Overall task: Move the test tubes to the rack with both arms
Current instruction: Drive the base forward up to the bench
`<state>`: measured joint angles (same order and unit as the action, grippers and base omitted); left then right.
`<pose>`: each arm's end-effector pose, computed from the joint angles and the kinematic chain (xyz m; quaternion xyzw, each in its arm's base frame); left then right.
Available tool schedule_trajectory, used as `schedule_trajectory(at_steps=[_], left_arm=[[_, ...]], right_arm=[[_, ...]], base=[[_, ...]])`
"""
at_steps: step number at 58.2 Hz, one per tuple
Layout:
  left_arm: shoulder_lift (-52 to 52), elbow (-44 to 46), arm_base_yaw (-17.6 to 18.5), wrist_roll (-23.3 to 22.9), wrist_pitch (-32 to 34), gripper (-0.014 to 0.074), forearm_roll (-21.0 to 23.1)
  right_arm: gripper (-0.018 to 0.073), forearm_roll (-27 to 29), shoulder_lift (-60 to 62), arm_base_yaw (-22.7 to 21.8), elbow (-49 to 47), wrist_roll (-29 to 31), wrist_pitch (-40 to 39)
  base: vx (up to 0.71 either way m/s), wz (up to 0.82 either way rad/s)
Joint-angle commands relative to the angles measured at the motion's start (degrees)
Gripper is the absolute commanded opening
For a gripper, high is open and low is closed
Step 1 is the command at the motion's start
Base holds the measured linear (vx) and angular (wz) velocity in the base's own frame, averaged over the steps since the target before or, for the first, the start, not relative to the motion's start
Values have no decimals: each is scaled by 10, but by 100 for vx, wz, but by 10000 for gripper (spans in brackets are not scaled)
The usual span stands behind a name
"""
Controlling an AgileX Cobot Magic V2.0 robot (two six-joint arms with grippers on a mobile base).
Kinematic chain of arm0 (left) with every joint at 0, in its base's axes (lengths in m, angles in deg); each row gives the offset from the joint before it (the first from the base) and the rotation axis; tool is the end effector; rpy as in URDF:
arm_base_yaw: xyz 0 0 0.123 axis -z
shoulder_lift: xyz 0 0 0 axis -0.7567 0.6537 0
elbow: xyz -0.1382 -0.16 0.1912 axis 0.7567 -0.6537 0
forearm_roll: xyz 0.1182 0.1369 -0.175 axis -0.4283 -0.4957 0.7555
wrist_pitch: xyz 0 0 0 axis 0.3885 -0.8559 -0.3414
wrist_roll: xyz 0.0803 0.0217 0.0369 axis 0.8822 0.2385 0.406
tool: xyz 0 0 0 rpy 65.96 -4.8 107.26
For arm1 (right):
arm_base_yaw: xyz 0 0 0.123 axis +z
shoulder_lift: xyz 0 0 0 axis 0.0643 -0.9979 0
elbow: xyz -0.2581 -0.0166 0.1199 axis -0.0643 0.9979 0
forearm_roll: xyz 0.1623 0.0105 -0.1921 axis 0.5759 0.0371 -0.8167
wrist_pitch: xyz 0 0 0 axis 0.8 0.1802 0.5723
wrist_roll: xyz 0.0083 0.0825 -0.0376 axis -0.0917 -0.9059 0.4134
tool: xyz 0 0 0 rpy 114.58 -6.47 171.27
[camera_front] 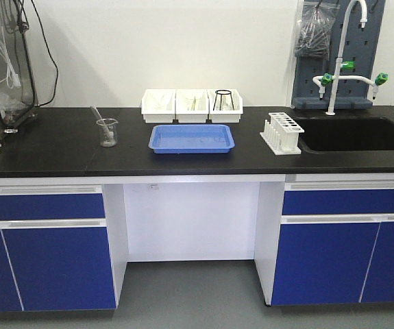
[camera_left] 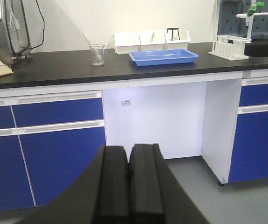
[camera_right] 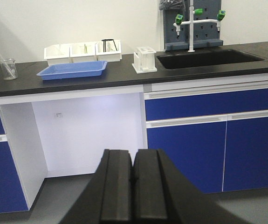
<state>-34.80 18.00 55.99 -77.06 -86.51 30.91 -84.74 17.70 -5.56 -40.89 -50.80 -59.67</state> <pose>0.0564 -0.0066 0.1917 0.0223 0.7292 -0.0596 0.6814 0.0568 -0.0021 0.1950 0.0424 0.7144 0.0163 0.6982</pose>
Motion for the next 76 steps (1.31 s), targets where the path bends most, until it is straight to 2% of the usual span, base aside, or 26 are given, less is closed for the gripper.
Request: schedule_trajectory(at_steps=[1, 30, 76], left_arm=[[-6, -14, 0, -4, 47, -20, 5], [-6, -14, 0, -4, 47, -20, 5], [-6, -14, 0, -4, 47, -20, 5]], right_arm=[[-8, -5, 4, 0, 6, 5, -43], [-8, -5, 4, 0, 6, 5, -43], [-8, -5, 4, 0, 6, 5, -43]], base=[[22, 3], [32, 2], [48, 3]])
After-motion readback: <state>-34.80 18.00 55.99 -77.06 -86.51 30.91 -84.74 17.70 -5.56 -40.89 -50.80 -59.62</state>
